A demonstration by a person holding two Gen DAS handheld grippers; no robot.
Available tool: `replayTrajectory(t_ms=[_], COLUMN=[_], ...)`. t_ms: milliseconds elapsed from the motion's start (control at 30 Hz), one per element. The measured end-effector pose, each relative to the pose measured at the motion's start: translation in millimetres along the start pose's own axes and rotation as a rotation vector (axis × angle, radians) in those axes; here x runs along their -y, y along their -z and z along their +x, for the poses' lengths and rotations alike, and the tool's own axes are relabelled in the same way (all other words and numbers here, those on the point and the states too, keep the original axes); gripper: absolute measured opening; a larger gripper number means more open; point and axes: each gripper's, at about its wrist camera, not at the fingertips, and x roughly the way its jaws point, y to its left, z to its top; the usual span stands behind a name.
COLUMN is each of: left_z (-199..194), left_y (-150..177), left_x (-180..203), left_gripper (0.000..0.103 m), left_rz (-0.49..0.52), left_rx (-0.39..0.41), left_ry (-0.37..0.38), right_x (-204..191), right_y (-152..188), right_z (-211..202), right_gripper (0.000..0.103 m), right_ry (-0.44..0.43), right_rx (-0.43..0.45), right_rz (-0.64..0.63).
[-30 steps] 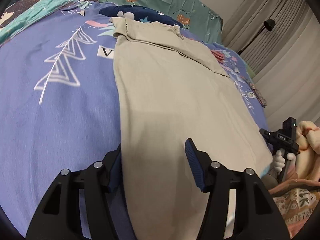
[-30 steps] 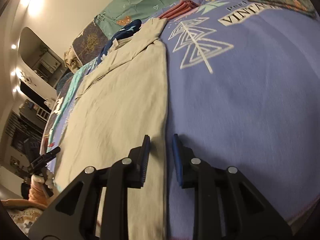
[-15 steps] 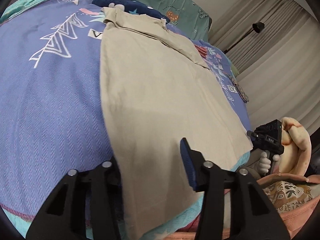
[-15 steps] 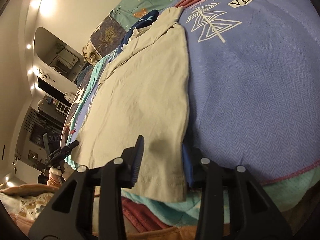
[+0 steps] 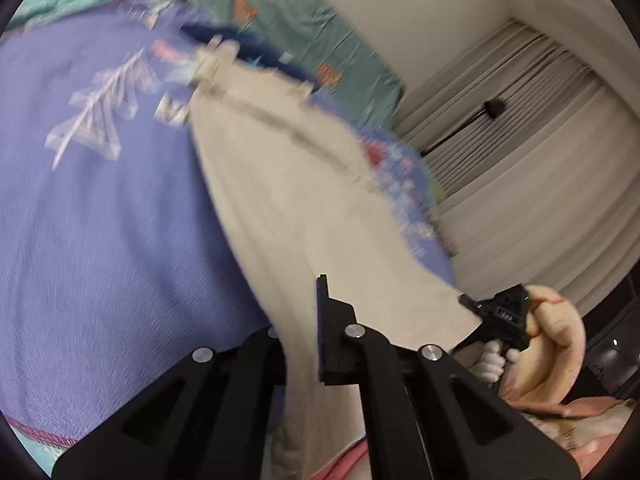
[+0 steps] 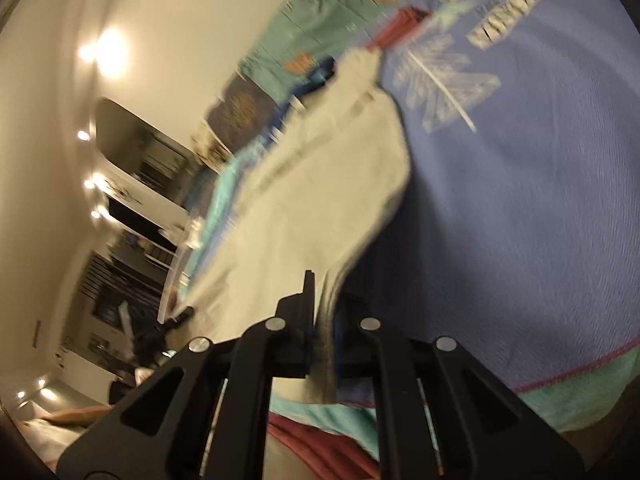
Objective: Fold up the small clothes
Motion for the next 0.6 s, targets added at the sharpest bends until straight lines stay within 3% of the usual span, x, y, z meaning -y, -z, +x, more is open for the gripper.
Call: replayTrajectory(t_ms=[167,300,433,600], left_z=[-42.7,-83.6,-119.1,-92.6], left_y=[-24.7,-14.9,1.3,-5.8], left_x=[61.6,102.2,122.5,106.1], left_gripper=[0.0,0.0,0.001,0.001], left_rz=[0.143,0.218,0.247,0.211], left_rx=[0.172,0.271,0.342,0.288], left_ry=[0.061,0.101,0.113,0.071], right_x=[-51.1,-89.4,-116.0,-103.9], right_y=[-19.6,-13.2,2.9,-7.8], right_z=[-41.6,-94.3,-147.0,-130.0], right_gripper=[0.004,0.004,0.004,0.004], right_ry=[-0.118,-0.199,-0.119,-0.052], right_rx=[0.145,0.276,0.4,0.37], right_rz=[-0.135,-0.243,-0.358,-0.316])
